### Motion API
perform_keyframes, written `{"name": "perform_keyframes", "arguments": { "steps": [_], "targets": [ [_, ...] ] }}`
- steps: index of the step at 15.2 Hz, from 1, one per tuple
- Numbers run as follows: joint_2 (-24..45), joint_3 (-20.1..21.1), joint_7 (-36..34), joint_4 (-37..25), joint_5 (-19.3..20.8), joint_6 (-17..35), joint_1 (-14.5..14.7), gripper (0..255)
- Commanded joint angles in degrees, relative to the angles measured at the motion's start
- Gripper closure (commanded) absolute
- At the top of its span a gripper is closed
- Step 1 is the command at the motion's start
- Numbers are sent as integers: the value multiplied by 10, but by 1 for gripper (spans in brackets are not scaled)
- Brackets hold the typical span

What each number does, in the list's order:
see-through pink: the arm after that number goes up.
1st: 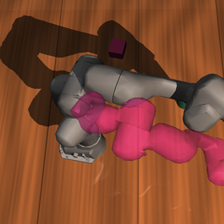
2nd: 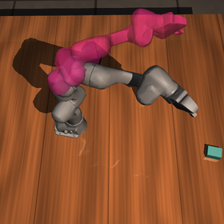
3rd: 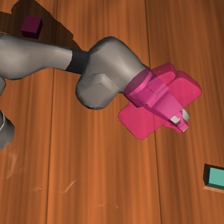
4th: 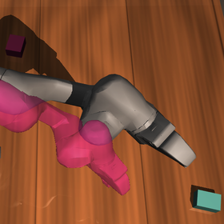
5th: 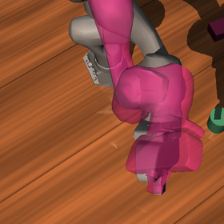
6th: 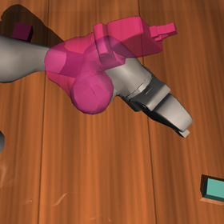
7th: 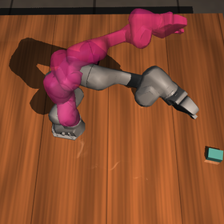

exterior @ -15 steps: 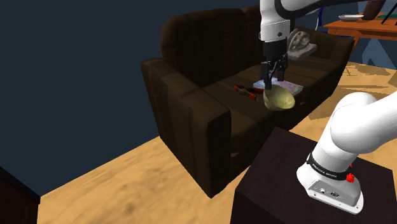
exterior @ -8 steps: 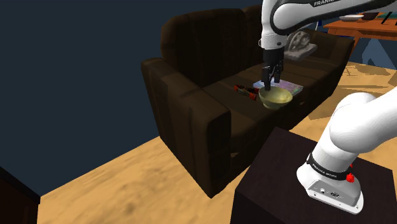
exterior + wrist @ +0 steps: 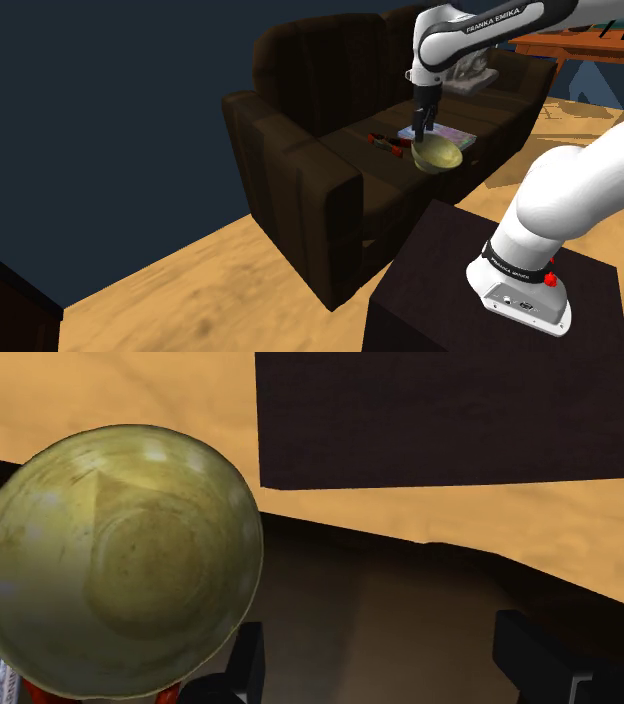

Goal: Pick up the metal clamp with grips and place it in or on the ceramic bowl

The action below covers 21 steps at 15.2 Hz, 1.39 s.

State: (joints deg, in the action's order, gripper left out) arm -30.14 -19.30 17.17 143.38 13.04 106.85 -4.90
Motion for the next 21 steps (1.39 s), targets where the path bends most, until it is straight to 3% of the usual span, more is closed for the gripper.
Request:
{"name": "perform_keyframes", "arguments": {
  "steps": [1, 5, 9, 15, 21],
  "targets": [
    [34, -25, 35, -6, 8, 39, -1, 0],
    [111, -72, 105, -37, 4, 105, 3, 0],
    [198, -114, 186, -81, -27, 164, 11, 0],
    [344, -148, 329, -171, -129, 226, 6, 0],
    [489, -124, 461, -292, -243, 245, -49, 0]
  ]
}}
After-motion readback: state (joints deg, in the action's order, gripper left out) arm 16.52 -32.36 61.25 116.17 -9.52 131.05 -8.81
